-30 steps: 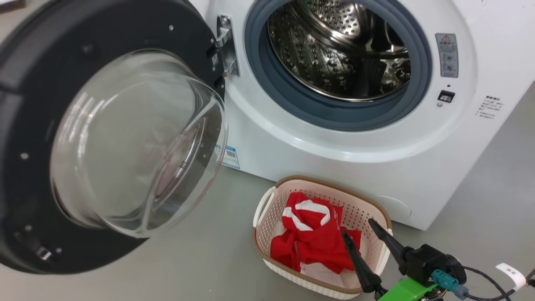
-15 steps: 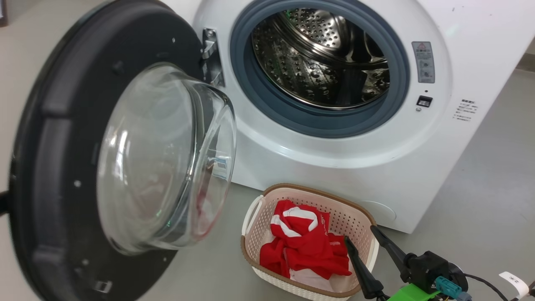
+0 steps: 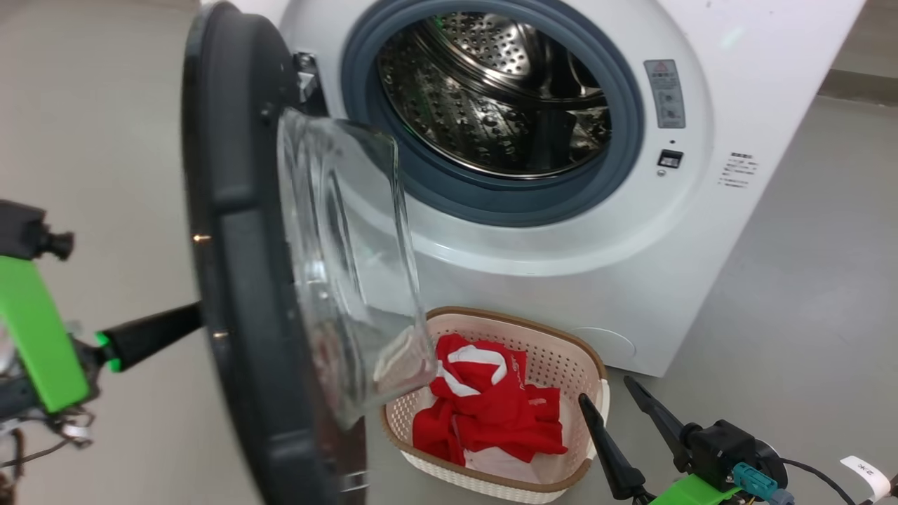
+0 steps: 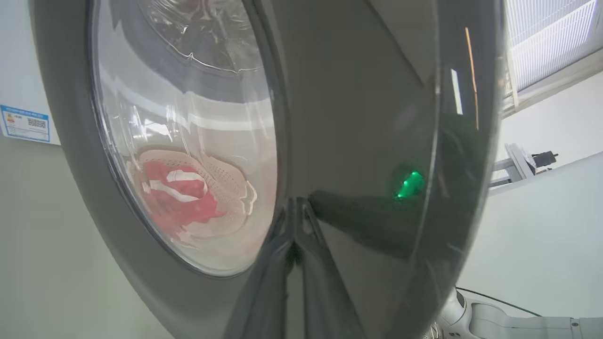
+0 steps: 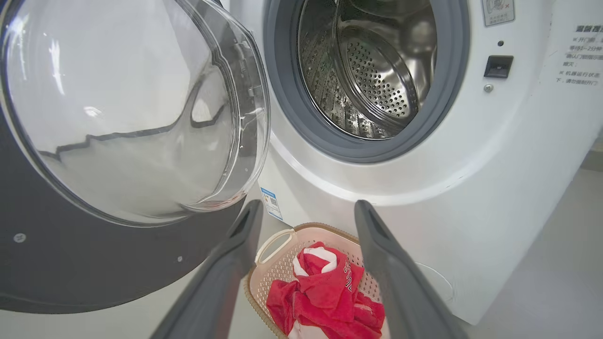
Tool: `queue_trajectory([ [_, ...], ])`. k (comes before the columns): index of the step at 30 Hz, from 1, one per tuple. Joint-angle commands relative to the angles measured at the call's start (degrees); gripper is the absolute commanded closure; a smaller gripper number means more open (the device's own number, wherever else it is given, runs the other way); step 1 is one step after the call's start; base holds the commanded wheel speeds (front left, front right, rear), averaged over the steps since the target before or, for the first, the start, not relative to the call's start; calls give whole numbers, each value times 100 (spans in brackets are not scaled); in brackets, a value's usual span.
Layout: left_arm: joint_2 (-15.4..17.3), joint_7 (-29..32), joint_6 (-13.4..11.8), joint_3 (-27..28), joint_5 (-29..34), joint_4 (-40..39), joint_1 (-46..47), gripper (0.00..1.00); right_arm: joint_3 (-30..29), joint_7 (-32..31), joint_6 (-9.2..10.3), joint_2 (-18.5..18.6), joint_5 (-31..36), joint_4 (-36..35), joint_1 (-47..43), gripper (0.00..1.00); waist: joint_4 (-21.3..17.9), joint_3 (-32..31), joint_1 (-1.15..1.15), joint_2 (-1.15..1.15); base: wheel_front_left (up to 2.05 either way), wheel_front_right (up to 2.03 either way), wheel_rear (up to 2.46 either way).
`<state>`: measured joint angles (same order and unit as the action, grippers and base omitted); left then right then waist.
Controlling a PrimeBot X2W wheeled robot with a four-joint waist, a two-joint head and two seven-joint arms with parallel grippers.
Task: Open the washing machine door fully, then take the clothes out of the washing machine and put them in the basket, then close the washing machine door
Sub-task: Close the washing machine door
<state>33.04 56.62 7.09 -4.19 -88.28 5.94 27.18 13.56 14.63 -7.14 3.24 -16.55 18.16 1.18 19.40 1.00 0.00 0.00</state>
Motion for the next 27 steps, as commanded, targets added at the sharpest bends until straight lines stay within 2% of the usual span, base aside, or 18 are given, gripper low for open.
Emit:
queue_trajectory([
  [1,147,-68,39,199,-28,-291,209,100,87,37,-35,-13,10,-156,105,0,-91,35,0,0,0,0,0],
  [7,-487,-774,39,-201,281,-812,346,100,2,37,-35,-19,34,-172,169,0,-301,156,0,0,0,0,0],
  [12,-823,-1491,40,-527,647,-921,487,100,-50,37,-35,-24,54,-197,243,0,-499,232,0,0,0,0,0],
  [19,-1171,-2521,40,-1069,940,-572,745,100,-129,37,-35,-29,72,-231,333,0,-753,356,0,0,0,0,0],
  [27,-1421,-3678,40,-1730,1074,96,1077,100,-222,37,-35,-32,102,-273,392,0,-1043,450,0,0,0,0,0],
])
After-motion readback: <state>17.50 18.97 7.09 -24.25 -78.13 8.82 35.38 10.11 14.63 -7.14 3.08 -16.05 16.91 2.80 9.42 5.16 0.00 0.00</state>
